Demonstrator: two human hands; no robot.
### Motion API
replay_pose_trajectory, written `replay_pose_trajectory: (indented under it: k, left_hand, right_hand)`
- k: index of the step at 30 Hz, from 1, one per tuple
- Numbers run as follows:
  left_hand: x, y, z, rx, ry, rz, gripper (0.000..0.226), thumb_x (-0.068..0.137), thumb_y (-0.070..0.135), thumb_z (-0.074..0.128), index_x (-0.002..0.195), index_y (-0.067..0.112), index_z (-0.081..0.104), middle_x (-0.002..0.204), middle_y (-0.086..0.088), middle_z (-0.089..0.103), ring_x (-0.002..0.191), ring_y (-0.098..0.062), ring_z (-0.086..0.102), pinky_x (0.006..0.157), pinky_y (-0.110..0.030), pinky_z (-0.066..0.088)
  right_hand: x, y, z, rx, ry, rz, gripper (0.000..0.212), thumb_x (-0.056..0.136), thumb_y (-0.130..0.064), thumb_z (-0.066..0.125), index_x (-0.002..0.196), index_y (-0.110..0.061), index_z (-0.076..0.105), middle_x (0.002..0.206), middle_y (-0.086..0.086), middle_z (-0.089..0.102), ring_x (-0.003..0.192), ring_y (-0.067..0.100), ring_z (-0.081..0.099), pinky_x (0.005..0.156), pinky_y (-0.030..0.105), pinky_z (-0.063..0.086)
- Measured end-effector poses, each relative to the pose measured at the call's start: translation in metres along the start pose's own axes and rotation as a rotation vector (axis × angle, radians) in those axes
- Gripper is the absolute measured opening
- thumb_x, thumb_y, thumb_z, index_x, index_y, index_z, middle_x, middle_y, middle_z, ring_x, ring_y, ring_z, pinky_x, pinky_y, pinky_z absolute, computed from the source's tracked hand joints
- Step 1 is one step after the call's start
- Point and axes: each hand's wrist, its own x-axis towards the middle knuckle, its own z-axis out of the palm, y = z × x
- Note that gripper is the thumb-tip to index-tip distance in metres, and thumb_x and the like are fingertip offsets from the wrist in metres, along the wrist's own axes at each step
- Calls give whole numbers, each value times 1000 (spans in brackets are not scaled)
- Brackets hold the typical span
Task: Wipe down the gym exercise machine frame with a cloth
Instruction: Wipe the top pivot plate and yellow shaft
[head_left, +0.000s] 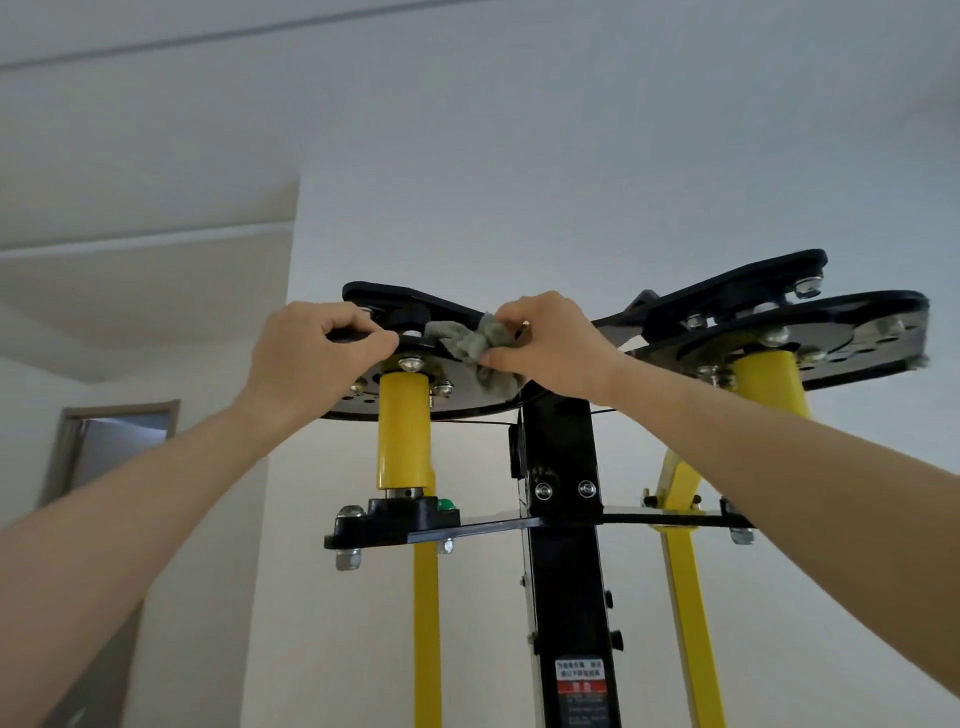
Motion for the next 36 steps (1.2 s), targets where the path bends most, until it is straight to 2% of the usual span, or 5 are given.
replay_pose_trajectory:
  k: [4, 13, 22, 28, 36]
  left_hand:
    - [-7, 2, 6, -9, 55, -18, 10, 87, 32, 74, 78, 29, 76, 61, 17, 66, 54, -5, 57, 55, -25, 41]
    - [-8, 6, 6, -1, 72, -17, 8, 87, 30, 74, 81, 27, 78, 69, 6, 72, 60, -14, 66, 58, -29, 49]
    - [-6, 0, 3, -29, 42, -22, 22, 77, 51, 66, 80, 32, 77, 70, 7, 72, 68, -17, 67, 66, -41, 55]
    - [-5, -5, 2, -37, 33, -5, 16, 84, 45, 72, 82, 30, 78, 71, 11, 71, 68, -13, 66, 65, -37, 52]
    - [-7, -4, 5, -45, 57, -24, 12, 85, 41, 74, 81, 30, 77, 69, 6, 72, 62, -13, 65, 62, -30, 49]
  right_hand:
    - [-23, 33, 17, 385, 125, 336, 16, 78, -14, 85, 81, -6, 72, 86, 13, 73, 82, 22, 74, 64, 44, 63]
    - [-42, 72, 70, 1086, 178, 1113, 12, 94, 9, 59, 103, 2, 61, 103, 20, 67, 86, 30, 67, 40, 31, 57]
    - [8, 39, 116, 1497, 261, 1006, 20, 103, -13, 50, 120, -4, 51, 120, 16, 57, 112, 32, 59, 102, 43, 52]
    - [12, 35, 115, 1933, 342, 965, 35, 104, -30, 40, 125, -8, 57, 121, 22, 62, 108, 45, 57, 71, 53, 55]
    - [-13, 44, 102, 2163, 381, 928, 52, 104, -46, 38, 129, -6, 58, 130, 25, 59, 118, 45, 57, 94, 63, 48]
